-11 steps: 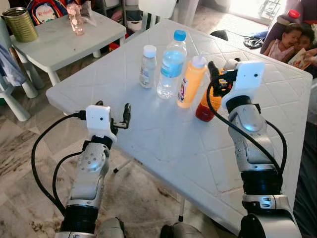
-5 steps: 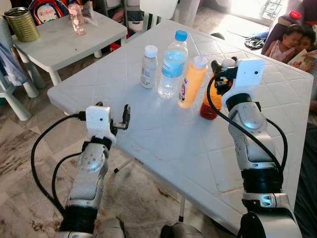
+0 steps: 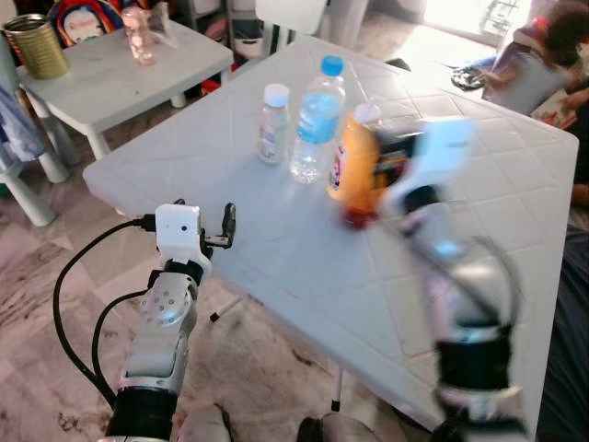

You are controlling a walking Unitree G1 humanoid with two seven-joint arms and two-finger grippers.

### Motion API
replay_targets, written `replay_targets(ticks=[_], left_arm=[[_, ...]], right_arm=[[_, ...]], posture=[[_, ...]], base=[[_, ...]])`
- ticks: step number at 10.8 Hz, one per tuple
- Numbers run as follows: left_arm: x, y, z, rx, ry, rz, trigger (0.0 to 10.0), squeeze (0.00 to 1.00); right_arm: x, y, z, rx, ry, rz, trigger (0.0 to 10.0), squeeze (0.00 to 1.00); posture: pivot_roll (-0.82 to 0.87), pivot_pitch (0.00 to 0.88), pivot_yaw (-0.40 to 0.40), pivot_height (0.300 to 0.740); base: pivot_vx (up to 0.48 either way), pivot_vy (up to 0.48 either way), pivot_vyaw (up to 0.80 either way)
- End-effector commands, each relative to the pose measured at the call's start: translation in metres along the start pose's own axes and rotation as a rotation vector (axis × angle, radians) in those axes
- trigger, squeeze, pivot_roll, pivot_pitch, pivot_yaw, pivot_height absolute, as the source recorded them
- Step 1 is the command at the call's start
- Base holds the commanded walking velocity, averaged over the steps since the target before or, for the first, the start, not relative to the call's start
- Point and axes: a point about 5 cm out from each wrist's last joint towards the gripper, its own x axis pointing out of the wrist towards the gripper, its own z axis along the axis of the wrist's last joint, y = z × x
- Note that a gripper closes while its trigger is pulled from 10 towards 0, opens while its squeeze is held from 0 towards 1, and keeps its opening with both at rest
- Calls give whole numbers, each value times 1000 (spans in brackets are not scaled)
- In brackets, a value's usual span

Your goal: Restocking fridge

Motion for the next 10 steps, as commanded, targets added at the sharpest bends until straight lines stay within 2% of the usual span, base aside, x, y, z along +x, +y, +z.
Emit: replay_targets(ticks=[1,2,3,4,5,7,9,10], left_arm=[[-1,7,-5,11,28,21,10000,0],[-2,10,-7,21,34,29,10000,0],[-5,14,-10,25,48,36,10000,0],[-5,18,-11,39,48,54,10000,0],[-4,24,-10,61,41,87,10000,0],[-5,38,-11,92,43,178,10000,0],[-8,43,-14,100,50,196,10000,0],[-11,42,-18,101,61,202,10000,0]], right_arm=[[-3,2,3,17,-4,27,0,0],[-4,3,1,26,3,32,0,0],[-9,3,-4,34,24,44,0,0],[-11,3,-10,39,41,52,7804,0],[-12,3,-14,64,53,56,10000,0],[-14,7,-14,44,31,90,10000,0],[-20,5,-17,-21,-1,99,10000,0],[-27,-1,-26,-52,9,88,10000,0]], posture=[[48,89,-58,740],[51,90,-57,740],[52,92,-55,740],[58,96,-53,740],[64,97,-49,740],[64,95,-46,740],[71,90,-46,740],[73,87,-47,740]], base=[[0,0,0],[0,0,0],[0,480,0],[0,480,0],[0,480,0],[0,480,0],[0,480,794],[0,480,794]])
